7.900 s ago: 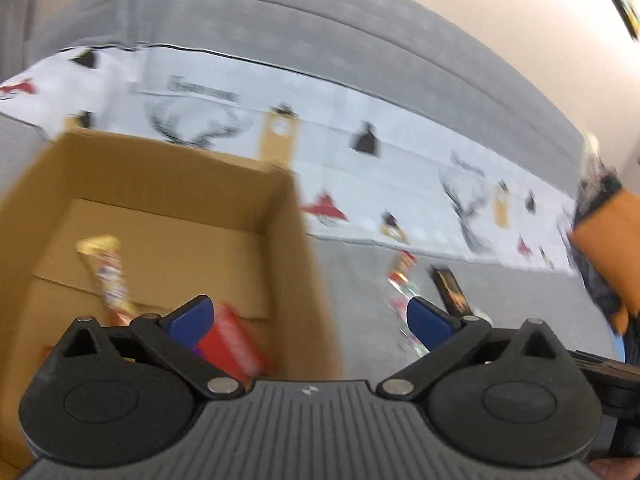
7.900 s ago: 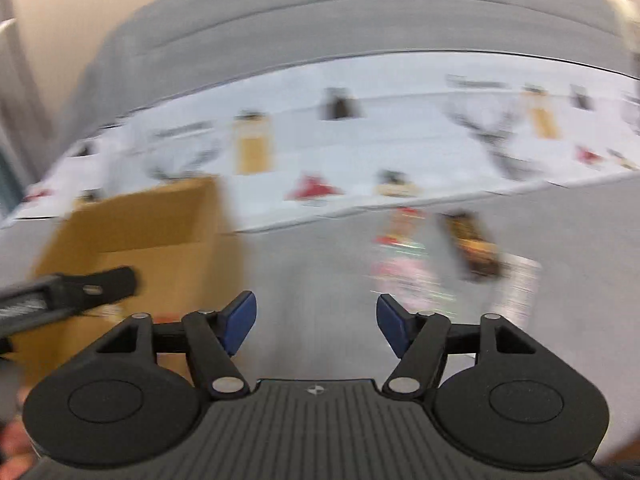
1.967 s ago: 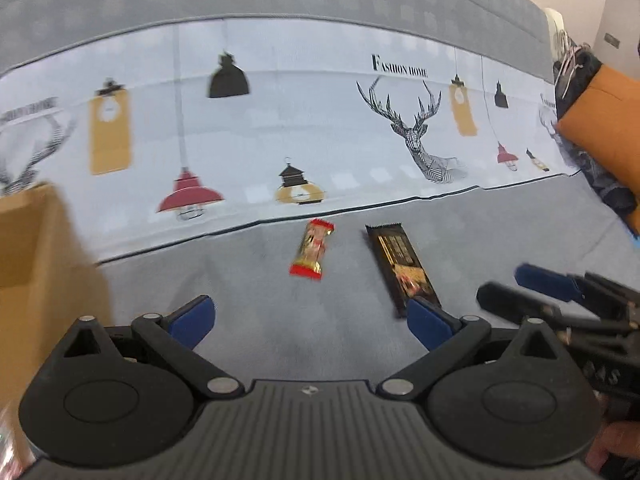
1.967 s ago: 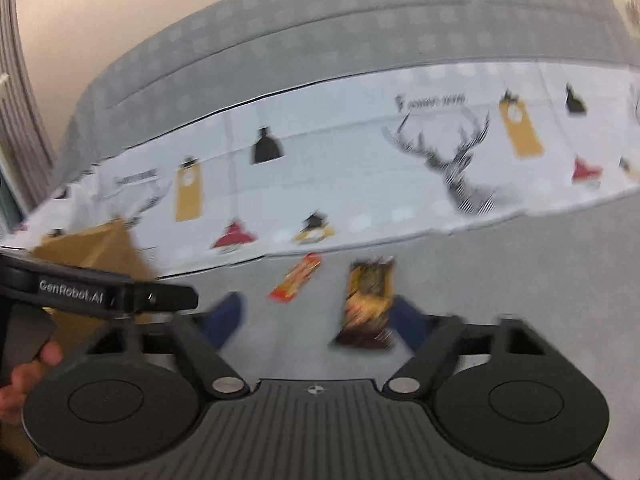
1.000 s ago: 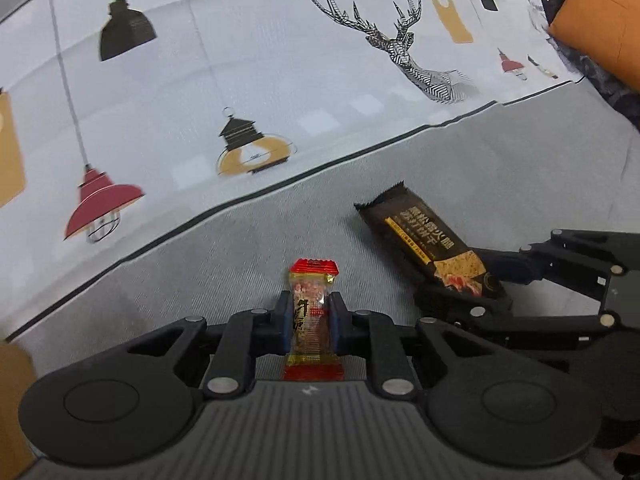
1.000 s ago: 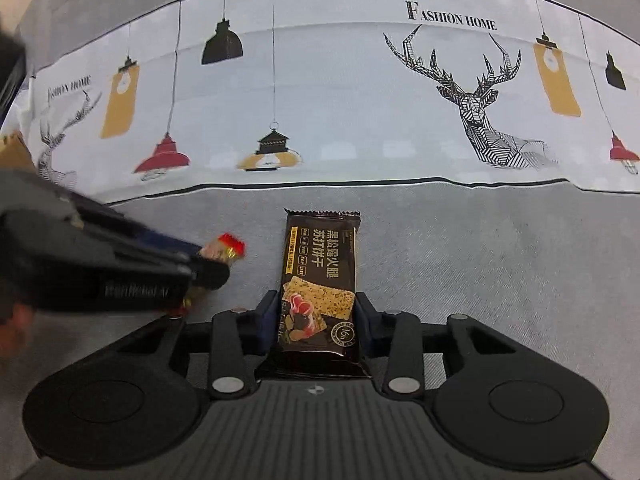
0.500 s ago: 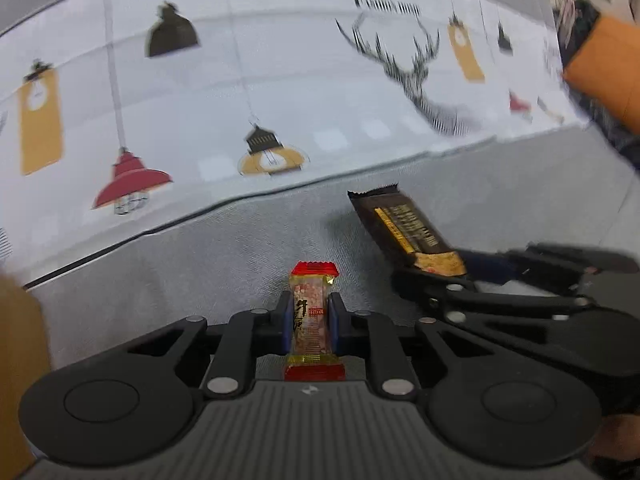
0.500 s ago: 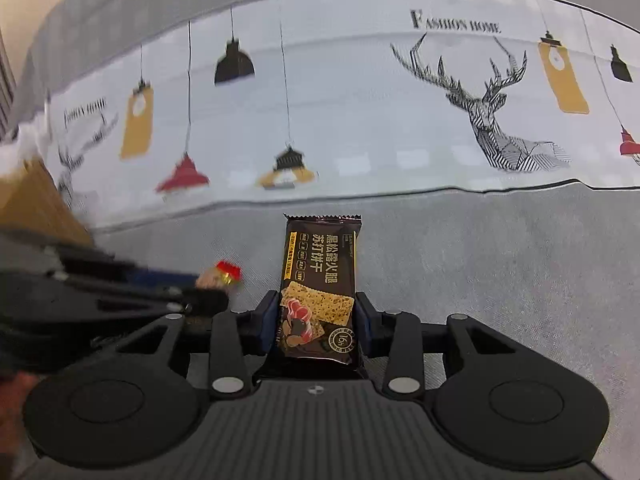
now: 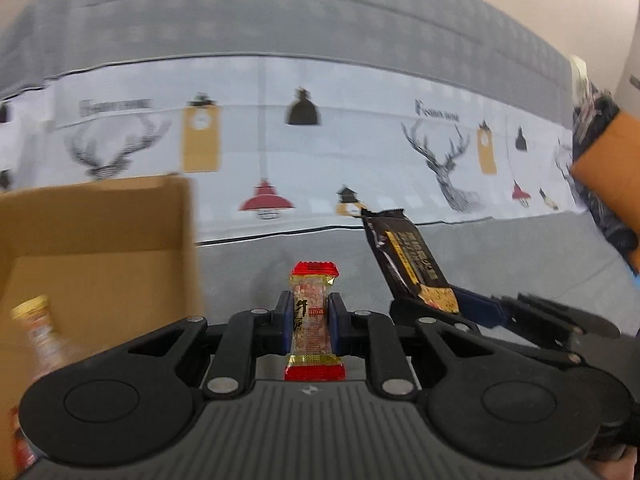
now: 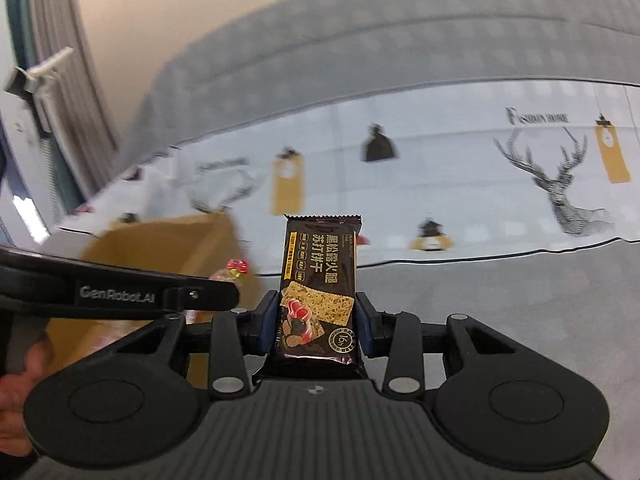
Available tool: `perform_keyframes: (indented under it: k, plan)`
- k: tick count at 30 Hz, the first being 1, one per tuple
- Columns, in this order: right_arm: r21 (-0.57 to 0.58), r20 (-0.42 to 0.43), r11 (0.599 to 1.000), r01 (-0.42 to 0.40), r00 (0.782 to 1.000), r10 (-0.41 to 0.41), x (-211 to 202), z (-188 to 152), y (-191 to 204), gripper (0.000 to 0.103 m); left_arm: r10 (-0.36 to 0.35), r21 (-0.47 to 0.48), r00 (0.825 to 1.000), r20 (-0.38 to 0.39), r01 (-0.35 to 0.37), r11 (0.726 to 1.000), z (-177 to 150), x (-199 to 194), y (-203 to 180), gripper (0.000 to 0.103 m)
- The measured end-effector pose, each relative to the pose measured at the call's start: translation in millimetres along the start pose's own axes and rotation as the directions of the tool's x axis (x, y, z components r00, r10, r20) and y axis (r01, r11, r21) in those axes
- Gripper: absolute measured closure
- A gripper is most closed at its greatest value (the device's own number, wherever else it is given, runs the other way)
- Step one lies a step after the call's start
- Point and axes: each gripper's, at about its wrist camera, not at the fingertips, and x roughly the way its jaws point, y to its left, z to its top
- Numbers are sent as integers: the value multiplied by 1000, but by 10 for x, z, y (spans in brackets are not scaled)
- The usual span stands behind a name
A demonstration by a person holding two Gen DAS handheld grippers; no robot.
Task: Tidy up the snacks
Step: 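Carry the red candy and biscuit pack into the box and open both grippers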
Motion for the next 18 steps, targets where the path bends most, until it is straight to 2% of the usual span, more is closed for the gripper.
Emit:
perform_keyframes:
  k: [5,10,15,18]
  plan:
    - [-39,1,997,-61,998,62,-184,-49,662,61,24,-47,997,71,-21,999,-75,-641,407,84]
    - [-118,10,985,-127,992,129,-313,35,1382,61,56,-73,986,155,-45,996,-114,-1270,813,84]
    - [-188,17,967,-170,984,177,-308,165,1994,61,78,-133,974,212,-50,990,-171,-1619,1257,84]
    - [-218,12,959,-181,982,188,-223,218,2274,61,96,-154,968,231,-61,986,-199,-1673,1483,84]
